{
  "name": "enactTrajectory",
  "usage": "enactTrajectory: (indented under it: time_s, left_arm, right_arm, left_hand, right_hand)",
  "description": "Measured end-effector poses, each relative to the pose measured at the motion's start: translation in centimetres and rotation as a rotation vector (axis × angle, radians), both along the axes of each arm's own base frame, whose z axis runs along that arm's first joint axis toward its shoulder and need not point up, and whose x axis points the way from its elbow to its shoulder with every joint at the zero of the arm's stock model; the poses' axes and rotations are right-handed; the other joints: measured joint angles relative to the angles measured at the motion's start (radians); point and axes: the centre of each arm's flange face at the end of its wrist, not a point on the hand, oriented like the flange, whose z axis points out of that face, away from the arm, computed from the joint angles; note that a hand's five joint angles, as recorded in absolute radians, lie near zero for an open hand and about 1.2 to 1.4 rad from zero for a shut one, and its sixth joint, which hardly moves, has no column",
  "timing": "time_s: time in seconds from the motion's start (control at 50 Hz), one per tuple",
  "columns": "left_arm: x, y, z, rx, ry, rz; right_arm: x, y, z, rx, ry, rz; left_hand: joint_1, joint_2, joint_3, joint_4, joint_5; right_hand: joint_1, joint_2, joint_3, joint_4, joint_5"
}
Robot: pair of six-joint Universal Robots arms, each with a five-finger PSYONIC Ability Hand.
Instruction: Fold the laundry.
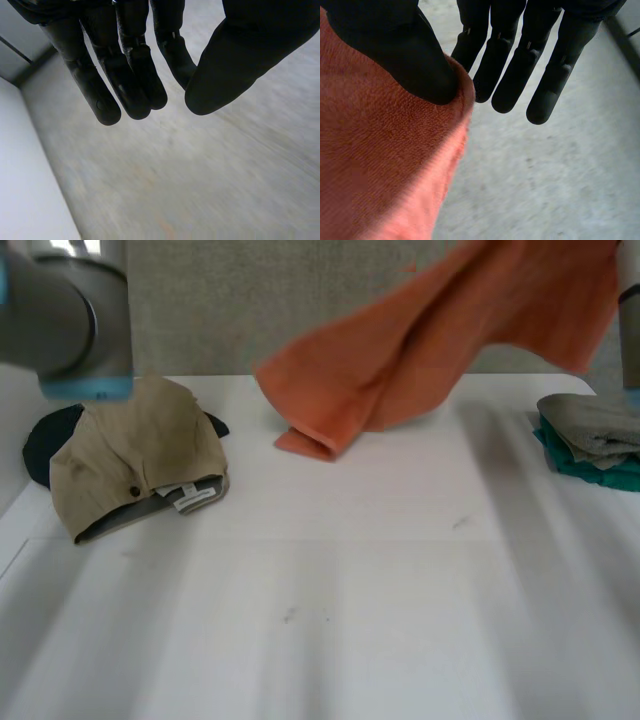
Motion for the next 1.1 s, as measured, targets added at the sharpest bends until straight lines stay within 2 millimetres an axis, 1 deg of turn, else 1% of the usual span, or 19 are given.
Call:
enactTrajectory:
  time_s: [0.02, 0.04, 0.14, 0.16, 0.2, 0.24, 0.26, 0.3, 0.4, 0.58, 0.64, 0.66, 0.7, 0.74, 0.88, 0.96, 1.06, 1.08, 1.1]
  left_arm:
    - [0.0, -0.1, -1.5, 0.048, -0.020, 0.000]
    - [0.0, -0.1, -2.1, 0.066, -0.027, 0.000]
    - [-0.1, 0.4, -9.3, 0.295, -0.124, -0.007]
    - [-0.1, 0.7, -10.9, 0.347, -0.145, -0.012]
    - [-0.1, 1.6, -14.1, 0.447, -0.185, -0.025]
    - [-0.3, 2.3, -15.8, 0.500, -0.203, -0.038]
    - [-0.5, 3.0, -17.5, 0.553, -0.216, -0.056]
    - [-0.9, 3.8, -19.3, 0.611, -0.221, -0.085]
    - [-2.4, 5.5, -22.8, 0.744, -0.183, -0.180]
    - [-4.8, 7.1, -25.4, 0.904, -0.087, -0.312]
    - [-5.3, 7.2, -26.2, 0.940, -0.084, -0.325]
    - [-5.7, 7.2, -26.8, 0.965, -0.087, -0.330]
    - [-5.8, 7.2, -27.1, 0.977, -0.088, -0.331]
    - [-6.1, 7.0, -27.9, 1.001, -0.089, -0.331]
    - [-6.6, 6.0, -29.1, 1.027, -0.051, -0.324]
    - [-6.5, 5.6, -29.1, 1.024, -0.022, -0.305]
    - [-6.0, 5.5, -28.8, 1.023, 0.014, -0.258]
    - [-5.9, 5.6, -28.8, 1.028, 0.016, -0.249]
    - [-5.6, 5.8, -28.6, 1.034, 0.018, -0.239]
  right_arm:
    - [0.1, -0.1, -0.9, 0.038, 0.012, 0.005]
    - [0.1, -0.1, -1.3, 0.053, 0.016, 0.007]
    - [0.4, 0.1, -5.9, 0.247, 0.078, 0.035]
    - [0.5, 0.3, -6.7, 0.283, 0.089, 0.042]
    - [0.7, 1.0, -8.1, 0.349, 0.113, 0.061]
    - [0.8, 1.6, -8.4, 0.370, 0.123, 0.073]
    - [1.0, 2.4, -8.2, 0.384, 0.132, 0.086]
    - [1.2, 3.6, -7.7, 0.393, 0.141, 0.100]
    - [1.5, 7.0, -5.2, 0.416, 0.157, 0.131]
    - [1.7, 12.8, -0.4, 0.406, 0.157, 0.179]
    - [1.9, 14.0, 0.6, 0.388, 0.153, 0.192]
    - [2.1, 15.8, 2.1, 0.361, 0.147, 0.214]
    - [2.1, 16.6, 2.7, 0.348, 0.143, 0.225]
    - [2.3, 18.5, 4.1, 0.324, 0.132, 0.252]
    - [2.1, 22.9, 6.8, 0.283, 0.091, 0.331]
    - [1.9, 24.0, 7.3, 0.277, 0.079, 0.351]
    - [1.7, 24.1, 7.1, 0.289, 0.076, 0.350]
    - [1.7, 24.0, 6.9, 0.293, 0.078, 0.348]
    - [1.7, 23.8, 6.8, 0.299, 0.079, 0.345]
  left_hand:
    - [0.000, 0.000, 0.000, 0.000, 0.000]
    - [0.000, 0.000, 0.000, 0.000, 0.000]
    - [0.000, -0.009, -0.008, -0.006, -0.004]
    - [-0.132, -0.147, -0.146, -0.129, -0.120]
    - [-0.544, -0.505, -0.479, -0.491, -0.479]
    - [-0.782, -0.712, -0.704, -0.723, -0.713]
    - [-0.865, -0.844, -0.835, -0.858, -0.841]
    - [-0.895, -0.930, -0.923, -0.942, -0.926]
    - [-0.895, -0.939, -0.934, -0.952, -0.936]
    - [-0.895, -0.939, -0.934, -0.952, -0.936]
    - [-0.895, -0.939, -0.934, -0.952, -0.936]
    - [-0.895, -0.939, -0.934, -0.952, -0.936]
    - [-0.895, -0.939, -0.934, -0.952, -0.936]
    - [-0.895, -0.939, -0.934, -0.952, -0.936]
    - [-0.880, -0.933, -0.931, -0.942, -0.917]
    - [-0.843, -0.910, -0.911, -0.917, -0.887]
    - [-0.631, -0.705, -0.710, -0.715, -0.690]
    - [-0.509, -0.596, -0.597, -0.602, -0.578]
    - [-0.476, -0.566, -0.561, -0.566, -0.543]
  right_hand:
    - [0.000, 0.000, 0.000, 0.000, 0.000]
    - [0.000, 0.000, 0.000, 0.000, 0.000]
    - [0.000, 0.000, 0.000, 0.000, 0.000]
    - [0.000, 0.000, 0.000, 0.000, 0.000]
    - [0.000, 0.000, 0.000, 0.000, 0.000]
    - [0.000, 0.000, 0.000, 0.000, 0.000]
    - [0.000, 0.000, 0.000, 0.000, 0.000]
    - [0.000, 0.000, 0.000, 0.000, 0.000]
    - [0.000, 0.000, 0.000, 0.000, 0.000]
    - [0.000, 0.000, 0.000, 0.000, 0.000]
    - [0.000, 0.000, 0.000, 0.000, 0.000]
    - [0.000, 0.000, 0.000, 0.000, 0.000]
    - [0.000, 0.000, 0.000, 0.000, 0.000]
    - [0.000, 0.000, 0.000, 0.000, 0.000]
    - [0.000, 0.000, 0.000, 0.000, 0.000]
    - [0.000, 0.000, 0.000, 0.000, 0.000]
    - [0.000, 0.000, 0.000, 0.000, 0.000]
    - [0.000, 0.000, 0.000, 0.000, 0.000]
    - [0.000, 0.000, 0.000, 0.000, 0.000]
